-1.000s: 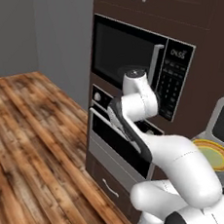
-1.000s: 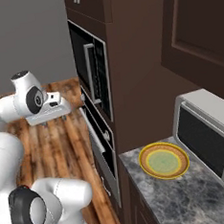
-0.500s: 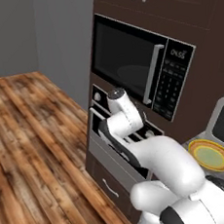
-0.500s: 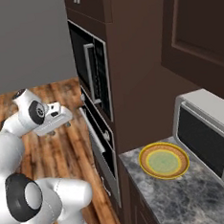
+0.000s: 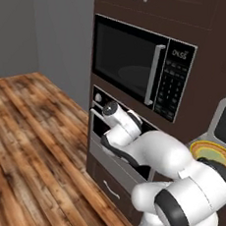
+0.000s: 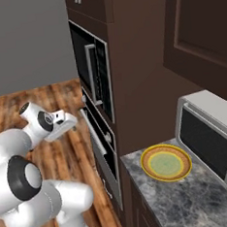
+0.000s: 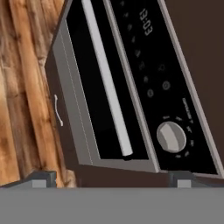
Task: Take the baked cake out of the oven and place it on the plate for cooling. Then close the oven door.
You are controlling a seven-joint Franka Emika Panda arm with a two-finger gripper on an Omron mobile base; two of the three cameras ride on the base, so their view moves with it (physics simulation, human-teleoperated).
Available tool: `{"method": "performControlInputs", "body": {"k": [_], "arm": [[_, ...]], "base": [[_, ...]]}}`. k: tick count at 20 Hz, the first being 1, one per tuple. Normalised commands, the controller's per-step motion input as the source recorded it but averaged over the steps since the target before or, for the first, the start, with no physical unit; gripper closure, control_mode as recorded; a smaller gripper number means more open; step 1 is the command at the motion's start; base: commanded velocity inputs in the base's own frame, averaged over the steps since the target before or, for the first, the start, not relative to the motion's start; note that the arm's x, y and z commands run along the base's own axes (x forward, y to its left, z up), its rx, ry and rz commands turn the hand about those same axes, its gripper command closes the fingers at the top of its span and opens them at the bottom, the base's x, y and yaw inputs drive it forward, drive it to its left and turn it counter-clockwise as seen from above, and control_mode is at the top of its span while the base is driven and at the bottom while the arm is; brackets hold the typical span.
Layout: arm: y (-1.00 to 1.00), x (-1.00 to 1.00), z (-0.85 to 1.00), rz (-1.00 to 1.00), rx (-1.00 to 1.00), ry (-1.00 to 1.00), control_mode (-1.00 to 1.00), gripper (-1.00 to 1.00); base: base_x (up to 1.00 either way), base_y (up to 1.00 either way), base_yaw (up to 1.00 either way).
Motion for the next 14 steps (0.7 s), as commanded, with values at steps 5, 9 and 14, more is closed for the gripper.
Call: {"method": "performControlInputs", "body": {"k": [5, 9, 14], "arm": [[-0.19, 0.47, -0.41, 0.0, -0.06, -0.06, -1.0, -1.0], [-0.2, 0.45, -0.43, 0.0, -0.06, -0.04, -1.0, -1.0], [-0.2, 0.38, -0.38, 0.0, -0.05, 0.0, -1.0, -1.0]], "base": [[0.0, 0.0, 0.0], [0.0, 0.0, 0.0], [0.0, 0.0, 0.0]]}}
